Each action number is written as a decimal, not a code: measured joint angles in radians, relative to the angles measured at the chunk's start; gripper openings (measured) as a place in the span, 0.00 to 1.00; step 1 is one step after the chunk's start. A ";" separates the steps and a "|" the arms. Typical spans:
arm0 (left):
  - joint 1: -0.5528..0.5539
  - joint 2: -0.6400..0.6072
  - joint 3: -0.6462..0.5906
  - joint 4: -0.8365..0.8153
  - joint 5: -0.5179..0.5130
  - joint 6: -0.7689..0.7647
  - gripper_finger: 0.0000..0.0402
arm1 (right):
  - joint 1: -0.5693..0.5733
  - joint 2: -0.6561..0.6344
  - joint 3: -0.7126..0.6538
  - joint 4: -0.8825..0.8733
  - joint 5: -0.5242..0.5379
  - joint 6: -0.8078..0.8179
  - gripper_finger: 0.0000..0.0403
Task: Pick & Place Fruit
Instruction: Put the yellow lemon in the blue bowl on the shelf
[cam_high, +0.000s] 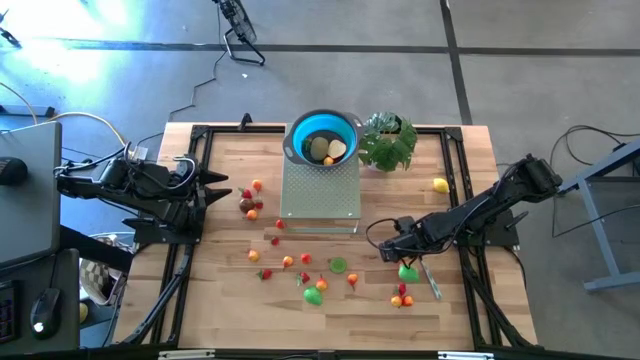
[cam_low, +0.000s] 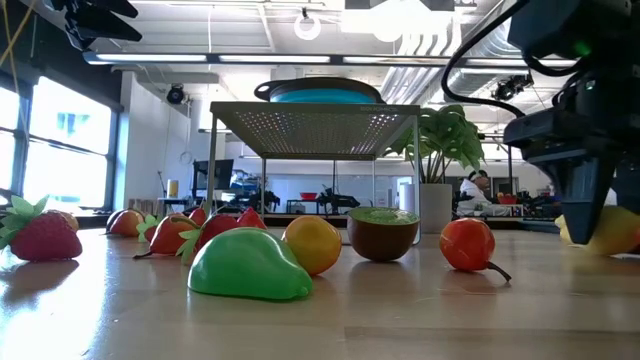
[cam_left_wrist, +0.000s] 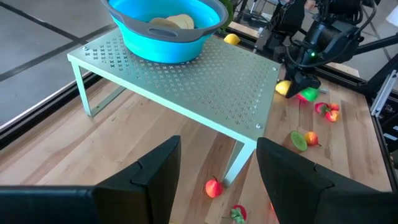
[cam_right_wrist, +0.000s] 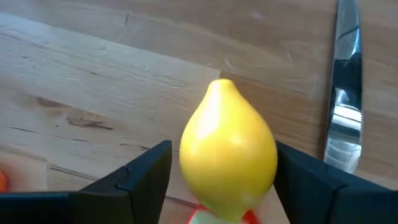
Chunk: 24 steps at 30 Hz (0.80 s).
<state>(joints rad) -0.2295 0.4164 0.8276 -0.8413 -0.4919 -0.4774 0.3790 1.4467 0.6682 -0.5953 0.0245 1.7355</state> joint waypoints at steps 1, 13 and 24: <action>0.000 0.000 0.000 0.000 0.000 0.000 0.51 | 0.000 0.000 0.000 0.000 0.000 0.000 0.62; 0.000 0.000 0.000 0.000 0.000 0.000 0.51 | 0.000 0.000 0.000 0.002 0.010 -0.004 0.61; 0.000 0.000 0.000 0.001 0.000 -0.003 0.51 | 0.000 0.000 0.000 0.002 0.025 -0.003 0.61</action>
<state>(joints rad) -0.2295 0.4164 0.8276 -0.8407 -0.4919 -0.4801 0.3790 1.4471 0.6685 -0.5934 0.0494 1.7321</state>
